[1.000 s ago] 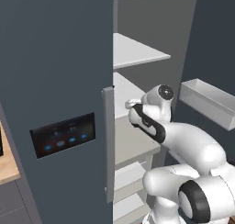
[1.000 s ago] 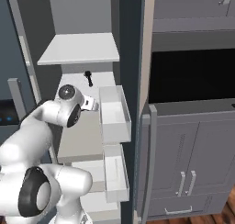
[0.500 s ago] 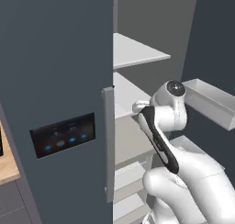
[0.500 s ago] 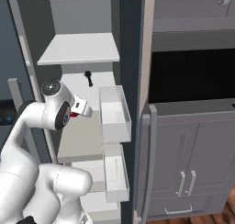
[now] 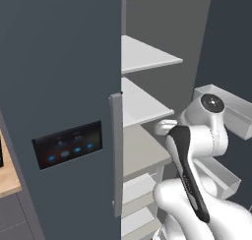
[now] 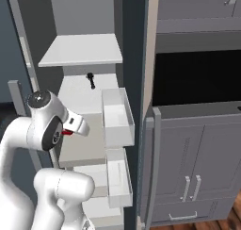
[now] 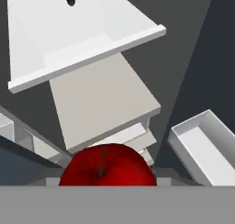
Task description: Pick the orange and apple from the fridge and place them on the plate next to the blender to make a fruit smoothie.
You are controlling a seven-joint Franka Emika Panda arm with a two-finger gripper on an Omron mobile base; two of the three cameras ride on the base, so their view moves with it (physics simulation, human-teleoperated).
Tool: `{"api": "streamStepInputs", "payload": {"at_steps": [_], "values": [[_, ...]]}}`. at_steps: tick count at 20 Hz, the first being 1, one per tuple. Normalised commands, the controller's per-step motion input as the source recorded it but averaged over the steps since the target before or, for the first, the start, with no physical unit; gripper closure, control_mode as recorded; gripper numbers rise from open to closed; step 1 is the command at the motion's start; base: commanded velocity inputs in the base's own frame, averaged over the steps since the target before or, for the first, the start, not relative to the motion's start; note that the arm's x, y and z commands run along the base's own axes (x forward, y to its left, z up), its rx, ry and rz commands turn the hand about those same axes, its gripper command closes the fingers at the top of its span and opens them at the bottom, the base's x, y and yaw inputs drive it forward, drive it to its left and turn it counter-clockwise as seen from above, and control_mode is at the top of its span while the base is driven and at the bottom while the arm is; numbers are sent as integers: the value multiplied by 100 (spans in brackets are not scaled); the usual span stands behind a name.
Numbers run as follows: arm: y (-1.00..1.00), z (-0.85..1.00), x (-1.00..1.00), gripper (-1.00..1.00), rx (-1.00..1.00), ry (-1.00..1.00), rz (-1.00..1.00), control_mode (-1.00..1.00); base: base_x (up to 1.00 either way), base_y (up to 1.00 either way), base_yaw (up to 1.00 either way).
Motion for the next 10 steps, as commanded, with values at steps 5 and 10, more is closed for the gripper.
{"api": "streamStepInputs", "payload": {"at_steps": [5, 10], "values": [[0, 0, -83, 100, 0, 2, -6, -100, 0, 0, 0], [0, -19, -45, 100, 0, 0, 0, -100, 0, 0, 0]]}}
